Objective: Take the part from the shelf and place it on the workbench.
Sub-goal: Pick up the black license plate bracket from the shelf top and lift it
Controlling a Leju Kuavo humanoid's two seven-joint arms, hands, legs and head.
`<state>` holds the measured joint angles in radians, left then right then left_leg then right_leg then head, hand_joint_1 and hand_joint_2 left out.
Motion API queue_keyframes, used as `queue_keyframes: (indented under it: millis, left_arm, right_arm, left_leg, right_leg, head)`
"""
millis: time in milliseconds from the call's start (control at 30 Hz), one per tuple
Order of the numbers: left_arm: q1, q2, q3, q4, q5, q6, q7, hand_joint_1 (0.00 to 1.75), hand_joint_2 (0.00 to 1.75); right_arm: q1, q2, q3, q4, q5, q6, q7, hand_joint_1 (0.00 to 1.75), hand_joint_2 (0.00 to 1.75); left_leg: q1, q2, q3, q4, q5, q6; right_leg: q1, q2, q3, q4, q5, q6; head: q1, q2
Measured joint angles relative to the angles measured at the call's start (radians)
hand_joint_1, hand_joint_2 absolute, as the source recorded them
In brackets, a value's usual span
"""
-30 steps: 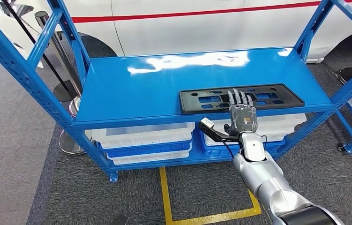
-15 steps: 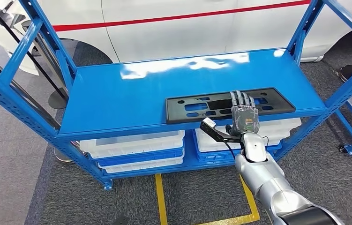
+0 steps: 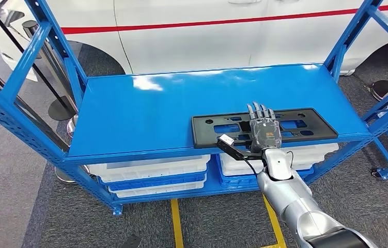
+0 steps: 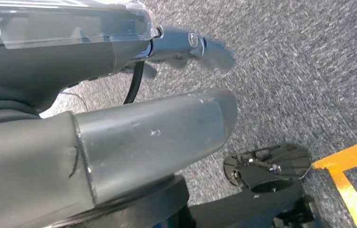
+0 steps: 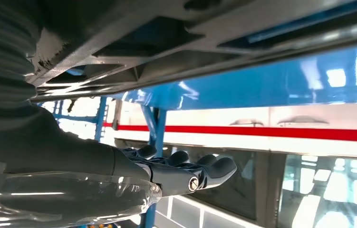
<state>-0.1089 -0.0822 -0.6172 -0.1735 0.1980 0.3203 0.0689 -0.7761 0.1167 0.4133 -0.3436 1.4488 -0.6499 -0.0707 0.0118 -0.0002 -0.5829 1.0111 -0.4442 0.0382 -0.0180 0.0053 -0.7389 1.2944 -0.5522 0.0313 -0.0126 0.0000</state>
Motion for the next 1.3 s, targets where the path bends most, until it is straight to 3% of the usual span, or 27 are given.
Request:
queue_keyframes:
  millis: [67,100,167,233,300,367,400,633,1233,1300]
  left_arm:
    - [0.002,-0.001,0.000,0.000,-0.001,-0.002,-0.009,0.00,0.00]
    - [0.000,-0.001,0.000,0.000,-0.001,-0.002,-0.012,0.00,0.00]
    - [-0.002,-0.001,-0.001,0.000,-0.003,-0.001,-0.016,0.00,0.00]
    - [-0.003,-0.001,-0.001,0.000,-0.003,-0.001,-0.018,0.00,0.00]
    - [-0.003,-0.001,-0.001,0.000,-0.002,-0.001,-0.020,0.00,0.00]
    - [-0.004,-0.002,-0.001,0.000,-0.001,-0.001,-0.023,0.00,0.00]
    - [-0.004,-0.002,-0.001,0.000,0.000,-0.001,-0.025,0.00,0.00]
    - [-0.003,-0.003,-0.001,0.000,0.009,0.002,-0.036,0.00,0.00]
    - [-0.004,-0.009,0.000,0.000,0.007,0.012,-0.065,0.00,0.00]
    - [-0.005,-0.009,0.000,0.000,0.004,0.015,-0.072,0.00,0.87]
  right_arm:
    - [0.002,0.000,0.008,0.000,0.010,-0.003,-0.007,0.00,1.75]
    - [0.002,0.000,0.012,0.000,0.016,-0.006,-0.009,0.00,1.75]
    - [0.003,0.001,0.023,0.001,0.030,-0.012,-0.012,0.00,1.75]
    - [0.003,0.002,0.035,0.000,0.040,-0.005,-0.018,0.02,1.75]
    - [0.000,0.003,0.044,0.000,0.044,0.018,-0.022,0.77,1.75]
    - [-0.005,0.003,0.050,0.001,0.041,0.050,-0.023,1.60,1.75]
    - [-0.006,0.003,0.053,0.001,0.040,0.067,-0.023,1.67,1.75]
    - [-0.007,-0.003,0.056,0.006,0.020,0.129,-0.020,1.74,1.75]
    - [-0.004,-0.020,0.056,0.014,0.004,0.130,-0.012,1.75,1.75]
    - [-0.005,-0.021,0.056,0.014,0.004,0.128,-0.010,1.75,1.75]
  left_leg:
    - [0.000,-0.002,0.013,0.009,-0.017,-0.004]
    - [-0.002,-0.003,0.017,0.014,-0.025,-0.009]
    - [-0.006,-0.005,0.018,0.021,-0.037,-0.017]
    - [-0.008,-0.006,0.021,0.020,-0.040,-0.013]
    - [-0.008,-0.005,0.028,0.015,-0.040,-0.007]
    - [-0.007,-0.005,0.034,0.009,-0.041,-0.009]
    - [-0.007,-0.005,0.037,0.006,-0.042,-0.011]
    - [-0.007,-0.005,0.042,0.002,-0.042,-0.028]
    - [-0.010,-0.005,0.041,0.003,-0.042,-0.029]
    - [-0.010,-0.005,0.041,0.003,-0.042,-0.029]
  right_leg:
    - [-0.003,-0.001,0.037,-0.117,0.089,-0.001]
    - [-0.002,-0.002,0.063,-0.178,0.119,-0.003]
    - [0.000,-0.001,0.089,-0.236,0.132,-0.010]
    - [0.001,0.001,0.094,-0.243,0.128,-0.017]
    - [0.003,0.002,0.098,-0.246,0.125,-0.020]
    - [0.004,0.002,0.102,-0.246,0.122,-0.025]
    - [0.004,0.002,0.104,-0.246,0.121,-0.027]
    - [0.005,0.001,0.108,-0.245,0.118,-0.030]
    - [0.004,0.001,0.110,-0.251,0.120,-0.029]
    - [0.004,0.001,0.110,-0.251,0.120,-0.029]
  head:
    - [0.000,0.000]
    - [0.001,0.000]
    - [0.000,0.000]
    - [-0.002,0.000]
    - [-0.002,0.000]
    - [-0.002,0.000]
    - [-0.002,0.000]
    - [-0.002,0.000]
    - [-0.002,0.000]
    - [-0.002,0.000]
